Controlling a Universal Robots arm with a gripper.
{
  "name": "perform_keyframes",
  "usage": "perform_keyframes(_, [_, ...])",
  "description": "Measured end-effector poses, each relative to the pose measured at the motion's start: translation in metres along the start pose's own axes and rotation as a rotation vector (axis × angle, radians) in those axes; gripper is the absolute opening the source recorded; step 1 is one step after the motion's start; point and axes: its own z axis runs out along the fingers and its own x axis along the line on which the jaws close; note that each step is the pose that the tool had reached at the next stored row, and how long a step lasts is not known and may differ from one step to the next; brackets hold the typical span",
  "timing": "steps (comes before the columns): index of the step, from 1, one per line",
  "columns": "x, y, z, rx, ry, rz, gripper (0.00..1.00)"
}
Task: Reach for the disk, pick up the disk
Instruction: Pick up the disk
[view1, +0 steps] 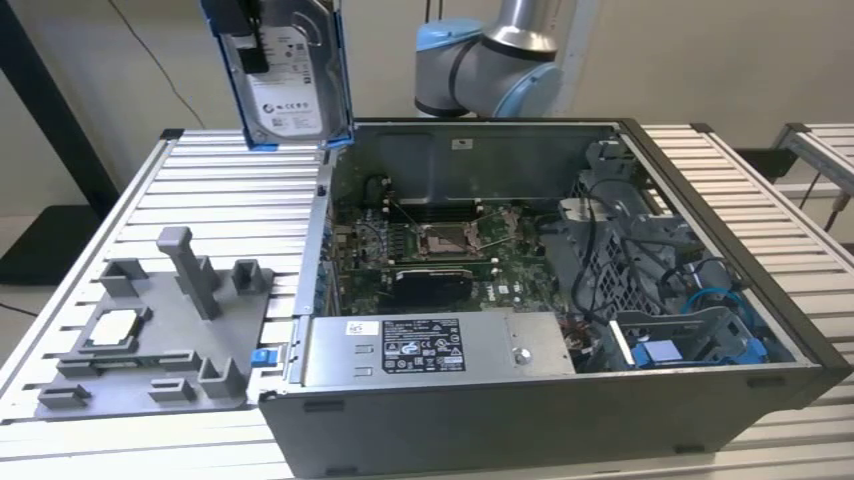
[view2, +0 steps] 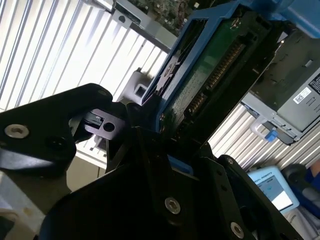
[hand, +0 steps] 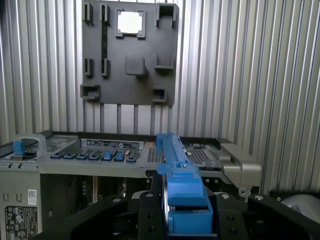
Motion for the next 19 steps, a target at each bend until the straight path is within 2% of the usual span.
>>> perform_keyframes(19, [0.0013, -0.0552, 0.0037, -0.0004, 0.0, 0.0, 0.0])
